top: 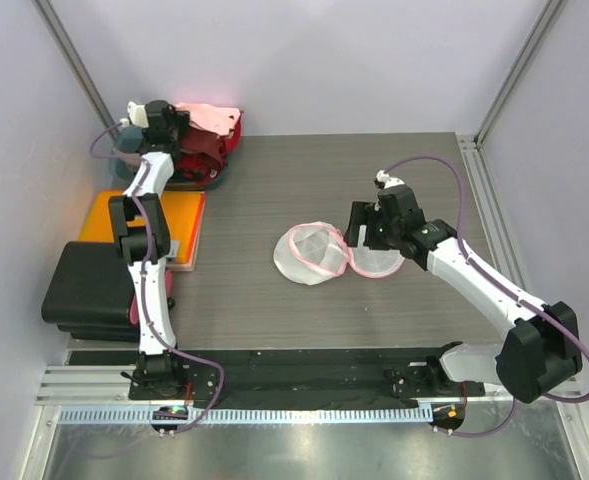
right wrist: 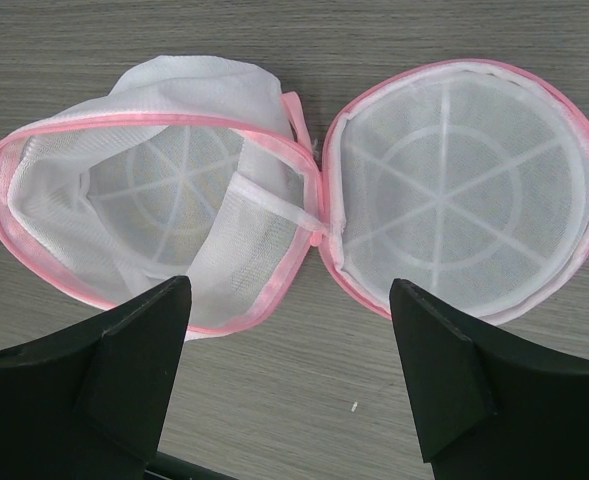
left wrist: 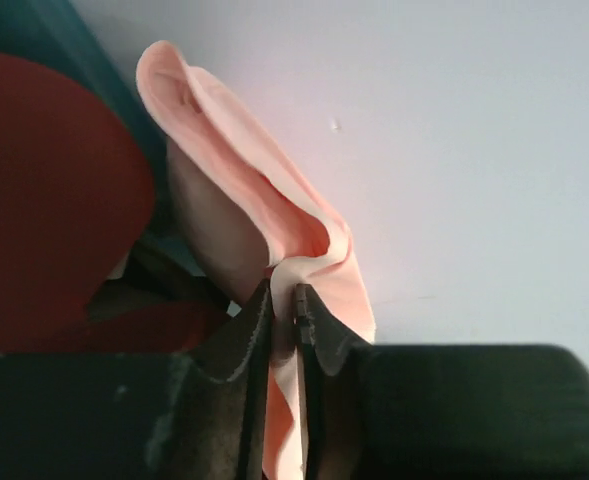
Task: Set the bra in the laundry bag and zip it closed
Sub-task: Pick up the bra from the bin.
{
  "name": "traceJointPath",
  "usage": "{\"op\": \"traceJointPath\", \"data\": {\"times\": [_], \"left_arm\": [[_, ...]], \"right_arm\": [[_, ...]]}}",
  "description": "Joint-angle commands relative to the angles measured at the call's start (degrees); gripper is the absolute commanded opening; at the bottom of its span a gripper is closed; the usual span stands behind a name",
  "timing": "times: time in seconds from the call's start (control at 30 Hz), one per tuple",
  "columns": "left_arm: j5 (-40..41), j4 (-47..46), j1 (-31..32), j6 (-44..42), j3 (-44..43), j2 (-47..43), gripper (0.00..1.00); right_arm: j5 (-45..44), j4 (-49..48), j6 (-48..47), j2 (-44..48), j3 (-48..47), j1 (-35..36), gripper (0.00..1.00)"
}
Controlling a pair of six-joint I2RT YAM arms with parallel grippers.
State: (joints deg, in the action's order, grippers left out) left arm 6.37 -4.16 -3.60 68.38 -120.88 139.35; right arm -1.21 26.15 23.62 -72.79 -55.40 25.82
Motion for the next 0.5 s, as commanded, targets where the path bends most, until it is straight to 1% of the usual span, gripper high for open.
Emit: {"op": "traceJointPath", "data": {"times": [0.0, 0.07, 0.17, 0.2, 0.3, 0.37, 0.47], "left_arm": [[-1.27, -4.45, -0.45, -1.84, -2.17, -1.88, 0.1], [-1.8, -4.97, -0.36, -2.02, -1.29, -3.55, 0.0], [-2.24, -7.95, -0.36, -1.5, 3.09, -7.05, 0.0], [-2.24, -8.57, -0.36, -1.32, 5.72, -8.2, 0.0], [-3.03, -10.69, -0.27, -0.79, 9.16, -12.15, 0.0], [-5.47, -11.04, -0.27, -2.27, 8.91, -13.48, 0.0], [-6.19, -9.9, 0.08, -3.6, 7.33, -15.94, 0.0]], "right_arm": [[-1.16, -2.16, 1.34, -0.51, -0.41, 1.42, 0.86], [-1.33, -2.07, 1.43, -0.68, -0.42, 2.21, 0.86], [-1.69, -1.72, 1.78, -1.03, -0.59, 3.18, 0.87], [-1.69, -1.63, 1.78, -1.29, -0.59, 3.44, 0.87], [-1.69, -1.28, 1.78, -1.73, -0.76, 4.32, 0.87], [-1.69, -0.93, 1.78, -1.91, -1.03, 4.5, 0.87], [-1.95, -0.4, 1.61, -1.65, -1.38, 4.94, 0.87]]}}
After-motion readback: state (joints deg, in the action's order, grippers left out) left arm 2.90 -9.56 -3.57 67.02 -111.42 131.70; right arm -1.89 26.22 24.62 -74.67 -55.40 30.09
